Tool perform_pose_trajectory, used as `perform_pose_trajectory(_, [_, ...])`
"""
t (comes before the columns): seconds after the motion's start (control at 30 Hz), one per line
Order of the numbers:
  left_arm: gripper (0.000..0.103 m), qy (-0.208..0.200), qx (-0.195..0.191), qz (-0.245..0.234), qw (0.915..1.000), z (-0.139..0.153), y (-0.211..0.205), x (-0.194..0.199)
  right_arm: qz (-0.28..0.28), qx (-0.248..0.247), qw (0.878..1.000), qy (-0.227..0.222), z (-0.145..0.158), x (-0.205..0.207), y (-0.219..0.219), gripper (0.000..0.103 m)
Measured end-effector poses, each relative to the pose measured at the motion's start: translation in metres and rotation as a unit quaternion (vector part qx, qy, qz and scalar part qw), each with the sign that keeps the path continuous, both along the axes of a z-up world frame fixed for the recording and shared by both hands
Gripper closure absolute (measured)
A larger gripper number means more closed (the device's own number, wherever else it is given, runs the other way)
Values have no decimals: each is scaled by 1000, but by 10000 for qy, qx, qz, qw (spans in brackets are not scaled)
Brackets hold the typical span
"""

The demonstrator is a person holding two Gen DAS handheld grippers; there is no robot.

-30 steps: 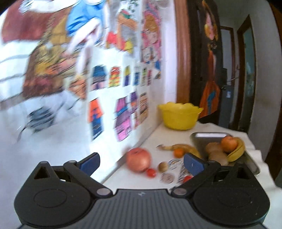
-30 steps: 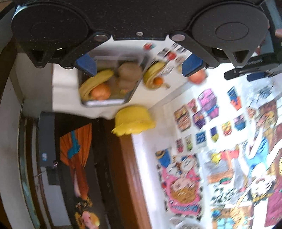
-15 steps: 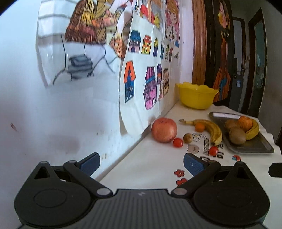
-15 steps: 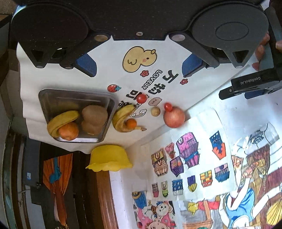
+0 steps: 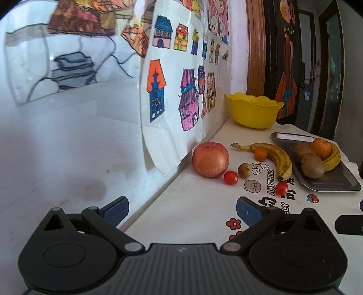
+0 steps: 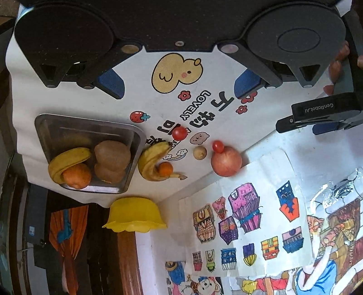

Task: Organize fruits
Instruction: 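Grasp a cherry tomato with the left tool while the right tool grasps another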

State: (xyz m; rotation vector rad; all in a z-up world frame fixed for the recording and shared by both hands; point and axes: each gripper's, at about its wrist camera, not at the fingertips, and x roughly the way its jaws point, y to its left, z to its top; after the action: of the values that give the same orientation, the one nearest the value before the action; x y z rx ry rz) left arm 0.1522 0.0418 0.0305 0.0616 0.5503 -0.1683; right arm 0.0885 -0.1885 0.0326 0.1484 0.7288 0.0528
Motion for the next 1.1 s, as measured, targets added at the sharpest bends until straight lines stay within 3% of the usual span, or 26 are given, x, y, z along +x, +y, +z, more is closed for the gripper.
perform_pose_trajectory(0.2, [0, 102, 150, 22, 9998, -1, -12, 19, -49, 112, 9999, 69, -11, 21, -8, 1])
perform_pose_trajectory(0.53, [0, 223, 288, 17, 9993, -6, -25, 50, -56, 64, 9992, -383, -21, 50, -13, 1])
perform_pose_trajectory(1.1, [0, 444, 407, -136, 9981, -23, -48, 86, 415, -99, 9989, -199, -48, 96, -7, 1])
